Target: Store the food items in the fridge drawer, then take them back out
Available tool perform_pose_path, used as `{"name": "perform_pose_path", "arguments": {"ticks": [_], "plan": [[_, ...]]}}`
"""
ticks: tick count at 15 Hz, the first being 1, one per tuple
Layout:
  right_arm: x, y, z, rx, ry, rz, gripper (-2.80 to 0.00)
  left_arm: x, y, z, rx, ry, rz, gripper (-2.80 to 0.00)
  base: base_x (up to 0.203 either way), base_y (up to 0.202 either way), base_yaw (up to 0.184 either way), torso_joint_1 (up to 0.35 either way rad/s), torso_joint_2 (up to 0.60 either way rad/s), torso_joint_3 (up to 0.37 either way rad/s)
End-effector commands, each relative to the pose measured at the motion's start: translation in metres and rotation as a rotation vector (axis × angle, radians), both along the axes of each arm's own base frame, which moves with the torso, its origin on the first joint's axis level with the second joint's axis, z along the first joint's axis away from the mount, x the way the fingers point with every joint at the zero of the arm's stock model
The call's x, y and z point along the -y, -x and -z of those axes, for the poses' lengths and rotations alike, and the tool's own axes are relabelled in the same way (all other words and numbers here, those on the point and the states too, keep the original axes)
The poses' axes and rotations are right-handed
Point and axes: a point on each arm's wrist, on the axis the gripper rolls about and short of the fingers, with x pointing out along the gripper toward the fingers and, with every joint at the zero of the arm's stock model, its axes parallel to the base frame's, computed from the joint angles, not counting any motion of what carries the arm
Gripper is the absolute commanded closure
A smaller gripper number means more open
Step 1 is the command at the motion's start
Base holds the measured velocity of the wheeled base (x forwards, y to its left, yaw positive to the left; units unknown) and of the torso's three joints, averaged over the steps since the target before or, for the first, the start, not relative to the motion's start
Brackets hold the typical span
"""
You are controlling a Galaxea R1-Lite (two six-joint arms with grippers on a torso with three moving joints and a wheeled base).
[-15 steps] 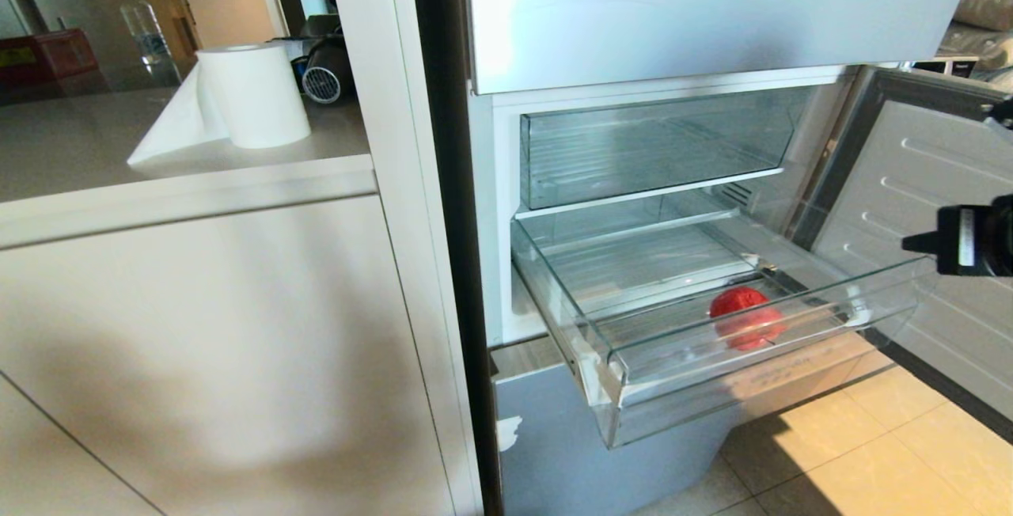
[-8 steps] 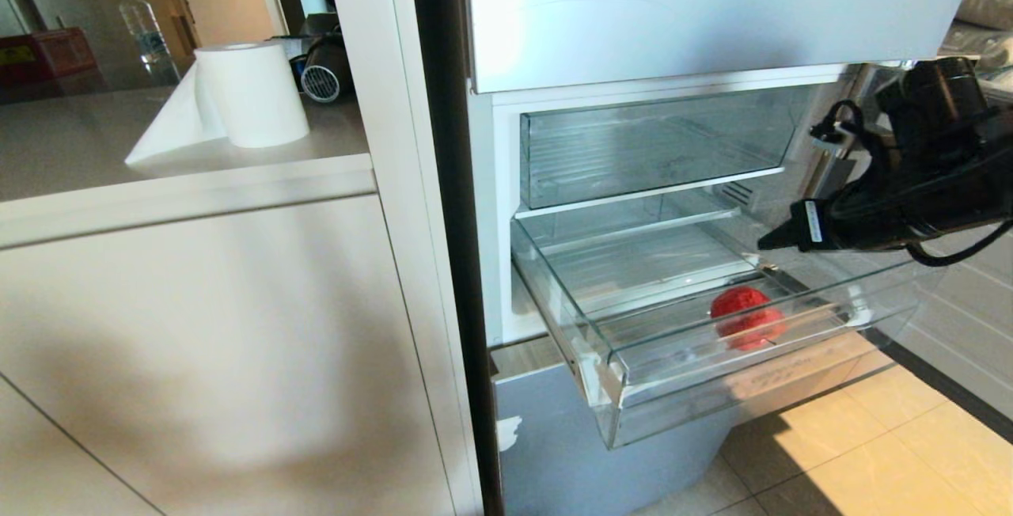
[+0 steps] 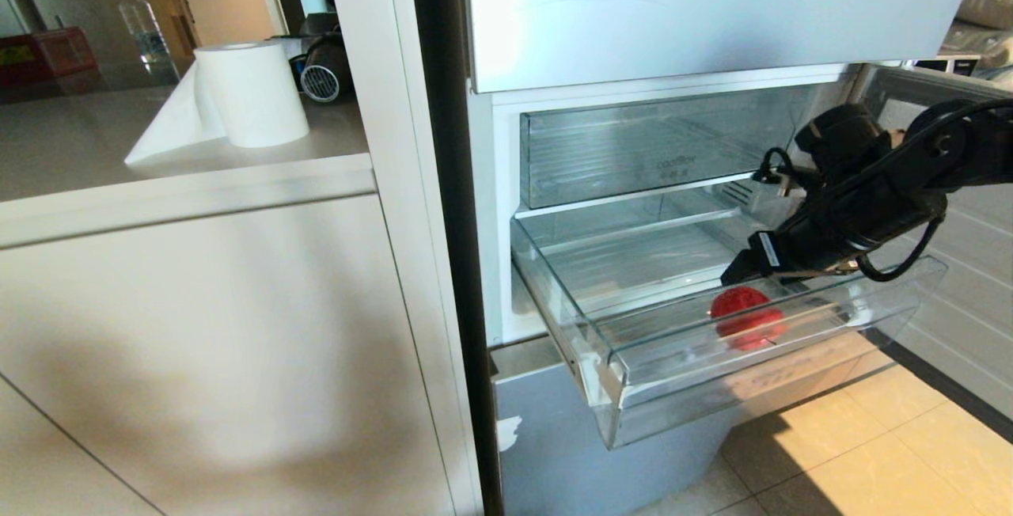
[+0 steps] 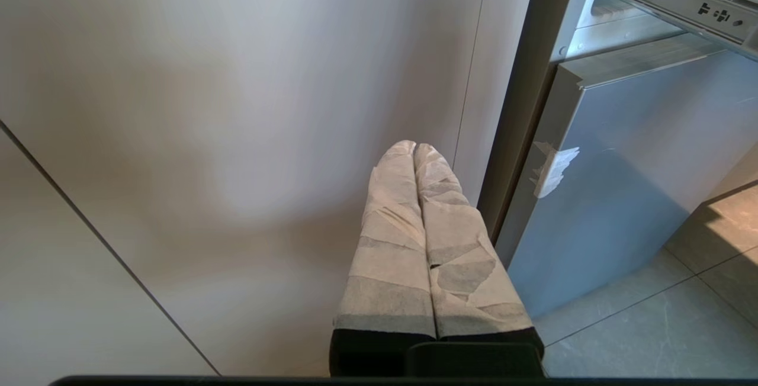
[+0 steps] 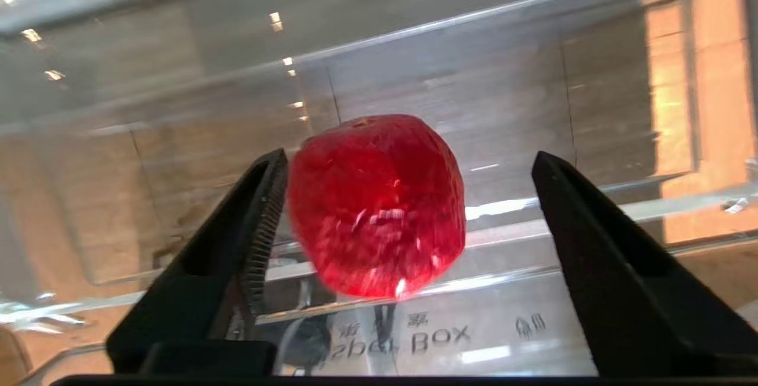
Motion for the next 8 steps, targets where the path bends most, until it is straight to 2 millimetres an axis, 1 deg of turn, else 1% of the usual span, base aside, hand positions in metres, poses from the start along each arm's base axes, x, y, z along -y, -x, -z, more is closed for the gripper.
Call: {"name": "perform_pose_path", "arguments": {"ticks": [1,5,8], "plan": [[-0.001,-0.009,0.014,-0.039,0.008,-0.007,-2.8,0.0,0.0,0.0,-0.001,0.001,0.0,0.0,0.0,0.0,0.0,0.0,0.0,0.0],[-0.006,-0.014,0.029,-0.086,0.019,-0.027,-2.8,0.0,0.0,0.0,-0.002,0.0,0.0,0.0,0.0,0.0,0.0,0.0,0.0,0.0],[-0.013,-0.012,0.033,-0.117,0.027,-0.049,-2.8,0.0,0.0,0.0,-0.002,-0.001,0.0,0.0,0.0,0.0,0.0,0.0,0.0,0.0]]}}
